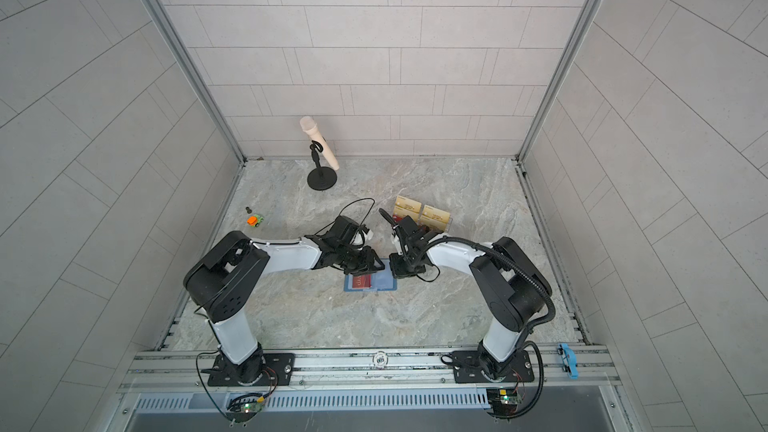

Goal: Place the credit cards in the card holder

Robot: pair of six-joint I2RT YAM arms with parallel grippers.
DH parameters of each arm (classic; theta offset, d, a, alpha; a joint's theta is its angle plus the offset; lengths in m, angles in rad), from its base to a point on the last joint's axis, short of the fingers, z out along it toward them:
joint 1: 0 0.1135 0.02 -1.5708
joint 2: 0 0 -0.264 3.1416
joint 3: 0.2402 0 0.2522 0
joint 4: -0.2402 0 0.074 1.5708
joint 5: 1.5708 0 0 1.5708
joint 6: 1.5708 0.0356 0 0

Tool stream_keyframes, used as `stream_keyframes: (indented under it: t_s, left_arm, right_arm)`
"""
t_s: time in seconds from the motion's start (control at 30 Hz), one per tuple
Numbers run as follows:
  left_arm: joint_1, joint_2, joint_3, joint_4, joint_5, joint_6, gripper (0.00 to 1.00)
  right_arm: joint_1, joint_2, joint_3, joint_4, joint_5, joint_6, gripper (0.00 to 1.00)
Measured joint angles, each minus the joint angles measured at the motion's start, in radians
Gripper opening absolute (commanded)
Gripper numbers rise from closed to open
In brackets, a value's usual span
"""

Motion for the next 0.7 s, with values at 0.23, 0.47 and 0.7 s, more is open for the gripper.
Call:
stream_keyframes:
  t_s: [0.23, 0.47, 0.7]
  left_arm:
    - [0.001, 0.004, -0.022, 0.051, 0.024, -0.029, 0.35]
    - [0.001, 0.004, -0.058, 0.117, 0.043, -0.075, 0.27]
    - [0.001, 0.004, -0.080, 0.154, 0.041, -0.107, 0.17]
  right_arm:
    - [0.000, 0.001, 0.000, 0.001, 0.000, 0.000, 0.15]
    - [0.000, 0.001, 0.000, 0.001, 0.000, 0.000, 0.14]
    - [0.000, 0.000, 0.000, 0.000, 0.001, 0.000, 0.14]
